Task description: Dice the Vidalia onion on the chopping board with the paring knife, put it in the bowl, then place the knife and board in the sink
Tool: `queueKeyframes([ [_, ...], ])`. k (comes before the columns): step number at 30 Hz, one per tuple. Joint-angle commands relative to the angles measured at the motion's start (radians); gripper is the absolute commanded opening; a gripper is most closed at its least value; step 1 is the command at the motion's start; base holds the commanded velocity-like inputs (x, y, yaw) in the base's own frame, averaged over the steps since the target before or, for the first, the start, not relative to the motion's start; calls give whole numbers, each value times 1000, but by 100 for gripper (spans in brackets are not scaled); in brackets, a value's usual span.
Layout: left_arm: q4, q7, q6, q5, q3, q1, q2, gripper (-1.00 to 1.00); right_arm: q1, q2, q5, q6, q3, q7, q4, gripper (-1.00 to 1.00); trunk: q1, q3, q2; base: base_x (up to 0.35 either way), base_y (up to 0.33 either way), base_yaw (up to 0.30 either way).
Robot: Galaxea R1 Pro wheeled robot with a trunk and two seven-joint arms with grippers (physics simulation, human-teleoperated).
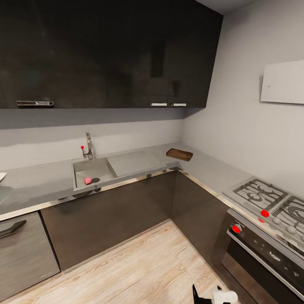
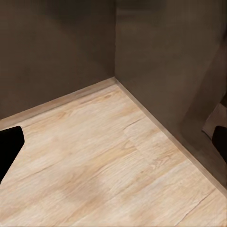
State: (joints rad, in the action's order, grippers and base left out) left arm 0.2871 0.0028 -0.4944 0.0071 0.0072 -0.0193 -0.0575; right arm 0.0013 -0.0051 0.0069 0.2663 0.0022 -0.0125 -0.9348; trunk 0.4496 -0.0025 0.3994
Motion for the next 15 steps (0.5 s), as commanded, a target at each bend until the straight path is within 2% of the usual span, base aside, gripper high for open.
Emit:
queueKeyframes([
  [1, 1, 0, -1, 1, 0, -1, 0, 100, 0, 0, 1, 2, 0, -1, -7, 100, 0, 0, 1, 0, 0, 0],
  [15, 1, 0, -1, 1, 0, -1, 0, 100, 3, 0, -1, 7, 1, 0, -21, 100, 0, 0, 1, 0, 0, 0],
])
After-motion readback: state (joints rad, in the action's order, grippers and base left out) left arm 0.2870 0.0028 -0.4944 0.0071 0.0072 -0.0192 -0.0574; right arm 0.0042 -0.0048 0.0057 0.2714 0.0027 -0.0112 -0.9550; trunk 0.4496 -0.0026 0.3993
